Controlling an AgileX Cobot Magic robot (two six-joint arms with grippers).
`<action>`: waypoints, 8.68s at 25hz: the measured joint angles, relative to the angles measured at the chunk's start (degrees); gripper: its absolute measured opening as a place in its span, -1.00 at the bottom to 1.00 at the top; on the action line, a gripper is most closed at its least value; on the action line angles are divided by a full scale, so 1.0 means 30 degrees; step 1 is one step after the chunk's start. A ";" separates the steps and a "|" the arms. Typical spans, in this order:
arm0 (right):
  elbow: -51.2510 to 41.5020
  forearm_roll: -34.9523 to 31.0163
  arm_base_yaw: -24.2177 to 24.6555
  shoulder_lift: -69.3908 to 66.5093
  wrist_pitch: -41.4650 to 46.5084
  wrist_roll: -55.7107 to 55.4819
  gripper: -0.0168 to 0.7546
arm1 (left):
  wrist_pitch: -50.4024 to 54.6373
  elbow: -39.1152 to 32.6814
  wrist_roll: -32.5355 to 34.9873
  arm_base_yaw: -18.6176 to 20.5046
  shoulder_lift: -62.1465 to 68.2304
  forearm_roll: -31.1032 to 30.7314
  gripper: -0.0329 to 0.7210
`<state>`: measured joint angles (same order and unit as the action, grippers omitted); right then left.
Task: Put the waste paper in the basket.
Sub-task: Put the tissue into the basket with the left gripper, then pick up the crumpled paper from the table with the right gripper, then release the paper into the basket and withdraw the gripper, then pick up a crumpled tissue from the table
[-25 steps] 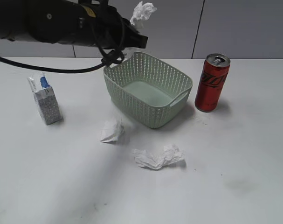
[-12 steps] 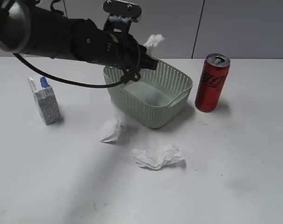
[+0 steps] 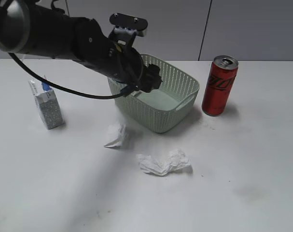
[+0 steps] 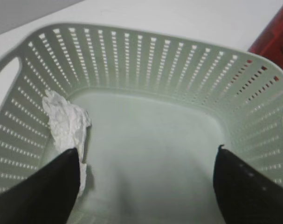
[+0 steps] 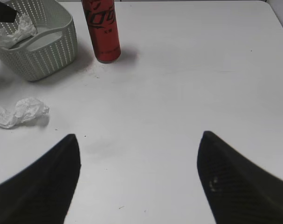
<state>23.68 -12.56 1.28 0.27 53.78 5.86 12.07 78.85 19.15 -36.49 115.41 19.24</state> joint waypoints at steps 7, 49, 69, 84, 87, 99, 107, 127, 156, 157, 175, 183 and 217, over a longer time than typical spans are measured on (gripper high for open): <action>0.0000 0.0000 0.0000 0.0000 0.0000 0.0000 0.57 | 0.4336 0.0072 0.0000 0.1187 -0.2188 0.0053 0.79; 0.0018 -0.0243 0.0000 0.0000 -0.0186 0.0000 0.57 | 1.5466 -1.3782 -0.2639 1.1316 -2.4099 -0.3520 0.66; 0.1459 -0.3163 0.0000 -0.7336 -0.0708 0.3097 0.57 | 1.5710 -1.6640 -0.3482 1.1316 -3.7274 -0.3635 0.66; 0.2755 -0.3211 -0.3133 -1.7217 -0.2681 0.5027 0.57 | 1.5705 -1.6640 -0.3489 1.0979 -3.8567 -0.3660 0.66; 0.3226 -0.3185 -0.4789 -1.9762 -0.3622 0.5019 0.57 | 1.5705 -1.6640 -0.3489 1.0979 -3.8567 -0.3660 0.66; 0.9182 0.0075 -1.2009 -3.0327 -0.7454 -0.3125 0.57 | 1.5705 -1.6640 -0.3489 1.0964 -3.8567 -0.3660 0.65; 1.2311 0.0467 -1.3590 -3.5762 -0.7564 -0.5340 0.57 | 1.5705 -1.6640 -0.3489 1.0964 -3.8567 -0.3660 0.65; 1.2440 0.1035 -1.3606 -3.8034 -0.8529 -0.6328 -0.74 | 1.5705 -1.6640 -0.3489 1.0964 -3.8567 -0.3660 0.65; 1.2440 0.4364 -1.2582 -3.2382 -1.8116 -0.6345 -0.91 | 1.5705 -1.6640 -0.3489 1.0964 -3.8567 -0.3660 0.65; 1.2440 0.4411 -1.2217 -3.2734 -1.9088 -0.6359 -0.91 | 1.5705 -1.6640 -0.3489 1.0964 -3.8567 -0.3660 0.65; 1.2440 0.4590 -1.0881 -3.7869 -2.5425 -0.3288 0.40 | 1.5705 -1.6640 -0.3489 1.0964 -3.8567 -0.3660 0.65; 1.2440 0.4608 -1.0881 -3.7620 -2.5217 -0.2172 0.74 | 1.5705 -1.6640 -0.3489 1.0964 -3.8567 -0.3660 0.65; 2.3967 0.4378 -0.3349 -3.4347 0.4735 -0.1955 0.56 | 1.5705 -1.6640 -0.3489 1.0964 -3.8567 -0.3660 0.65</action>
<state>95.58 0.58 -8.77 -102.77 67.99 0.00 59.18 28.93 8.68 -3.59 -0.29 8.26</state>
